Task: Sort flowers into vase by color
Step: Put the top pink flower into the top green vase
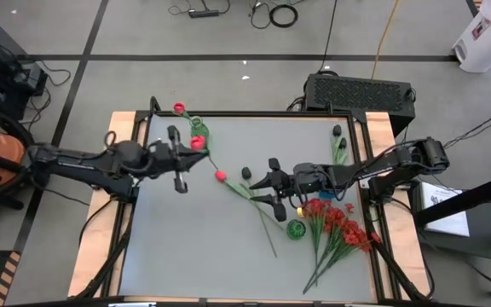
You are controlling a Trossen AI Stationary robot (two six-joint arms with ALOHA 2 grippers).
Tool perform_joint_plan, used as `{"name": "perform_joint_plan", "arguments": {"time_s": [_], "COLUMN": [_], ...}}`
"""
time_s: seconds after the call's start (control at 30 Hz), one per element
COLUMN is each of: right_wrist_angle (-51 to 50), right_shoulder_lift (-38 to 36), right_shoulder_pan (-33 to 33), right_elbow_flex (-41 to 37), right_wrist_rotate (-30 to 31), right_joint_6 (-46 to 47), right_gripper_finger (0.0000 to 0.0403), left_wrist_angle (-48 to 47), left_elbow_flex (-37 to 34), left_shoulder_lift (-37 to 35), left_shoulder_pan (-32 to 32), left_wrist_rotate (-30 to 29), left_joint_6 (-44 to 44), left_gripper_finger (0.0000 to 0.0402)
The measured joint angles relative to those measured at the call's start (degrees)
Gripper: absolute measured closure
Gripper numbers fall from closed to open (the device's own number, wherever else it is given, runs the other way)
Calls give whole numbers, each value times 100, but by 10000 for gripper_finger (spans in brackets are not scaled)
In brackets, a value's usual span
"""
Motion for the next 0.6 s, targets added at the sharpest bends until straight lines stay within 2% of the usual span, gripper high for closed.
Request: {"name": "perform_joint_plan", "arguments": {"time_s": [0.2, 0.6], "right_wrist_angle": [-4, -38], "right_shoulder_lift": [0, 0], "right_shoulder_pan": [57, 55], "right_elbow_flex": [0, 0], "right_wrist_rotate": [-4, -4], "right_joint_6": [-2, -2], "right_gripper_finger": [252, 252], "left_wrist_angle": [-220, -68], "left_elbow_flex": [0, 0], "left_shoulder_lift": [-554, -1074], "left_shoulder_pan": [203, 1189], "left_wrist_rotate": [-420, -345], "left_joint_6": [168, 315], "left_gripper_finger": [394, 394]}}
